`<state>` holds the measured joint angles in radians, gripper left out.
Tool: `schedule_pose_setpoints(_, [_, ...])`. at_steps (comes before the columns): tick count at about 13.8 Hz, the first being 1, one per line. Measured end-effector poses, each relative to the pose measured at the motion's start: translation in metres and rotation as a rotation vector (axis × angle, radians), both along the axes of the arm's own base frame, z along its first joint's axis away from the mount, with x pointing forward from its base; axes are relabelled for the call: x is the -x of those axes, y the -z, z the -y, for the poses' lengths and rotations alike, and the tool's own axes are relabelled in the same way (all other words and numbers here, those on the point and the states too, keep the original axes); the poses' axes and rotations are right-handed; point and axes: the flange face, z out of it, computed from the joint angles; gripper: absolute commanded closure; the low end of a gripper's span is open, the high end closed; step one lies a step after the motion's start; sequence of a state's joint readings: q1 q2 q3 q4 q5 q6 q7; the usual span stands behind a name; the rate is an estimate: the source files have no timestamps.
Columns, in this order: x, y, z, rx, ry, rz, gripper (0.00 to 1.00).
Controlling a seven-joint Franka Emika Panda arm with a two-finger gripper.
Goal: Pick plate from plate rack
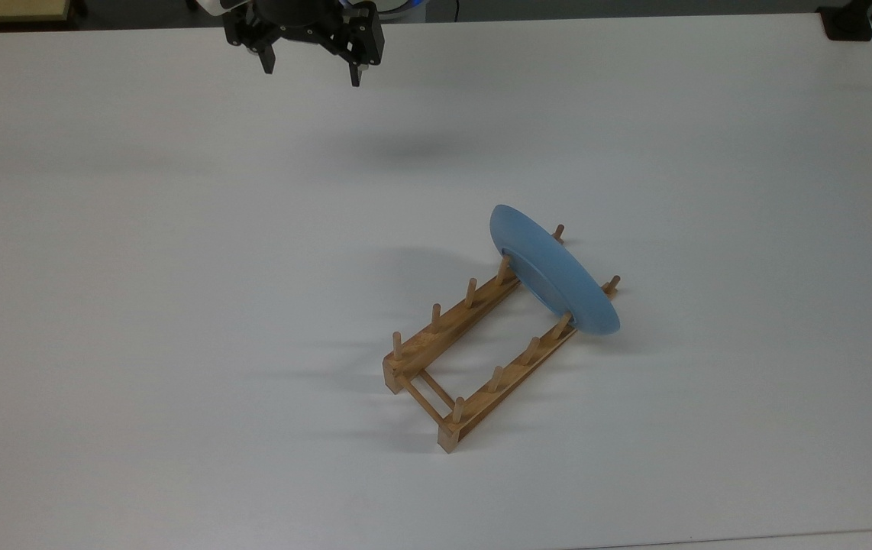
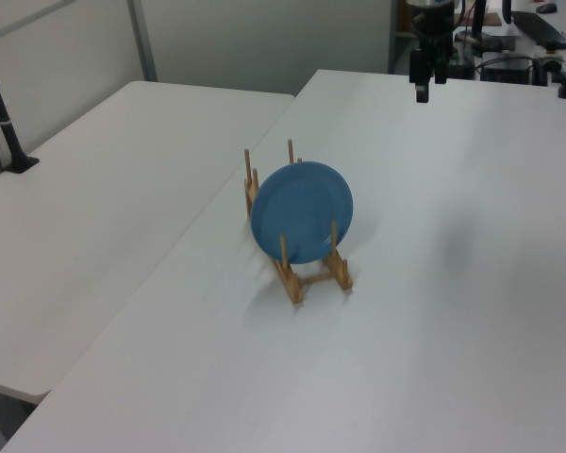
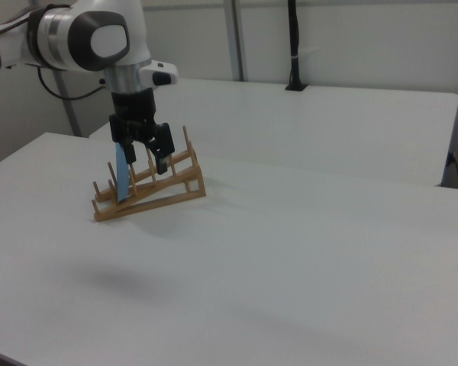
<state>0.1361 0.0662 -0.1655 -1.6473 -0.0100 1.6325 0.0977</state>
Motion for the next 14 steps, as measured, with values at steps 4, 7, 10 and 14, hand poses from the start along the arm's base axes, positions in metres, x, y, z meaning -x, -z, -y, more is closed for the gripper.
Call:
schedule_pose_setpoints(4, [0.0004,0.0017,0.0016,0.013,-0.008,-0.004,0.0])
schedule_pose_setpoints(7, [0.0004,0.0016,0.0017,0.014,-0.009,-0.004,0.0])
schedule_pose_setpoints(10, [0.0004,0.0016,0.0018,0.014,-0.009,-0.004,0.0])
schedule_pose_setpoints(14, [0.0003,0.0017,0.0025,0.024,-0.029,-0.005,0.0])
